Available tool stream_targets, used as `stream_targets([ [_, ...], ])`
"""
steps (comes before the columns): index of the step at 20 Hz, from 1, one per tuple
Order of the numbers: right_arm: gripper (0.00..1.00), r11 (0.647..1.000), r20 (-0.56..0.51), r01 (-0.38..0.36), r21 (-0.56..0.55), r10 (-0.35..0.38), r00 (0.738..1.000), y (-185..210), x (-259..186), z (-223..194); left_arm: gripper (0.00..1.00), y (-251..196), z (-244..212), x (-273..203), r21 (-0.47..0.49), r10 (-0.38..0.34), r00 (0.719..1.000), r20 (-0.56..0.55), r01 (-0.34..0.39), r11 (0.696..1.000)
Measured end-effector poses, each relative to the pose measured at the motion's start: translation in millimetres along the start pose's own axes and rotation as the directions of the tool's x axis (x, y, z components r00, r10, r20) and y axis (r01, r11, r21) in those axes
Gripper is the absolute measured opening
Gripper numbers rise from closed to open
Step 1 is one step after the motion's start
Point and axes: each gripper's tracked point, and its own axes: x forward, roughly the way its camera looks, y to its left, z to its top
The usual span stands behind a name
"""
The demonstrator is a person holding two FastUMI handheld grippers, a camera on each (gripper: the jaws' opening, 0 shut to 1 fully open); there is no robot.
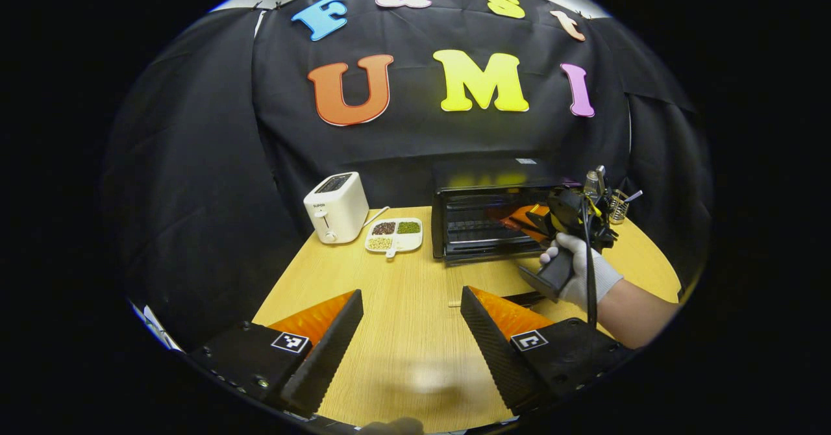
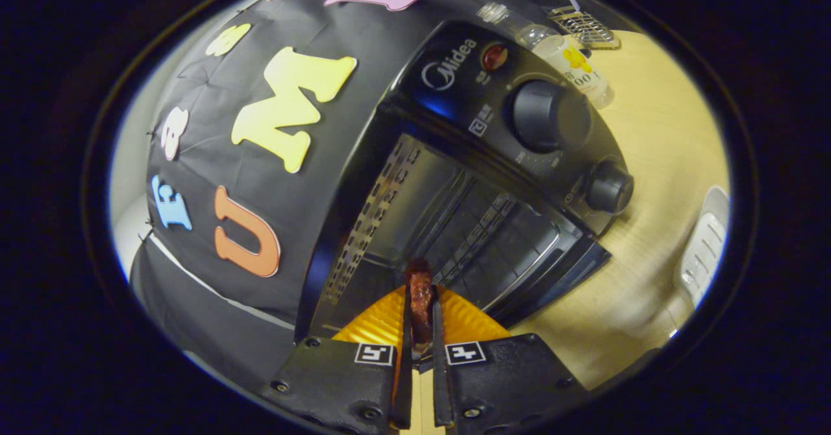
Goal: Open the electric oven with the left hand, put the food in, and close the electric oven.
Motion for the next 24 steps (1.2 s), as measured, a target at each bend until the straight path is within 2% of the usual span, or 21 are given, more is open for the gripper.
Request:
stream_targets([
  [3, 0.16, 0.998, 0.034, 0.013, -0.058, -0.011, 0.999, 3, 15, 0, 0.97, -5, -5, 4, -0.026, -0.023, 1.000, -0.016, 0.022, 0.999],
  [7, 0.19, 0.968, 0.068, 0.075, -0.238, -0.061, 0.996, 0, 20, 4, 0.96, -7, -2, 9, -0.014, -0.035, 0.999, -0.013, 0.035, 0.999],
  [8, 0.19, 0.961, 0.072, 0.082, -0.266, -0.065, 0.995, 1, 21, 6, 0.96, -7, -2, 11, -0.016, -0.038, 0.999, -0.013, 0.038, 0.999],
  [9, 0.14, 0.953, 0.073, 0.091, -0.288, -0.073, 0.995, 1, 22, 7, 0.96, -7, -2, 11, -0.018, -0.039, 0.999, -0.013, 0.039, 0.999],
  [10, 0.27, 0.943, 0.071, 0.106, -0.316, -0.088, 0.994, -1, 21, 7, 0.97, -6, -3, 13, -0.020, -0.038, 0.999, -0.013, 0.038, 0.999],
  [12, 0.37, 0.919, 0.064, 0.135, -0.370, -0.119, 0.991, -7, 20, 5, 0.97, -6, -3, 14, -0.026, -0.039, 0.999, -0.015, 0.038, 0.999],
  [14, 0.55, 0.896, 0.068, 0.162, -0.413, -0.148, 0.987, -15, 17, 6, 0.97, -6, -2, 15, -0.025, -0.037, 0.999, -0.013, 0.036, 0.999],
  [16, 0.63, 0.867, 0.095, 0.201, -0.455, -0.177, 0.980, -22, 11, 13, 0.97, -5, -1, 15, -0.019, -0.031, 1.000, -0.006, 0.031, 0.999],
  [17, 0.72, 0.850, 0.109, 0.219, -0.478, -0.190, 0.976, -24, 8, 17, 0.97, -5, -2, 15, -0.018, -0.031, 0.999, -0.006, 0.031, 0.999],
  [19, 0.83, 0.839, 0.114, 0.211, -0.501, -0.178, 0.977, -20, 3, 20, 0.97, -6, -2, 14, -0.016, -0.031, 1.000, -0.003, 0.031, 0.999],
  [21, 0.88, 0.823, 0.107, 0.205, -0.530, -0.176, 0.979, -18, -5, 20, 0.97, -7, -2, 14, -0.019, -0.033, 0.999, 0.005, 0.034, 0.999],
  [24, 0.89, 0.801, 0.084, 0.190, -0.568, -0.174, 0.981, -12, -28, 22, 0.96, -10, -1, 11, -0.009, -0.033, 0.999, 0.018, 0.033, 0.999],
])
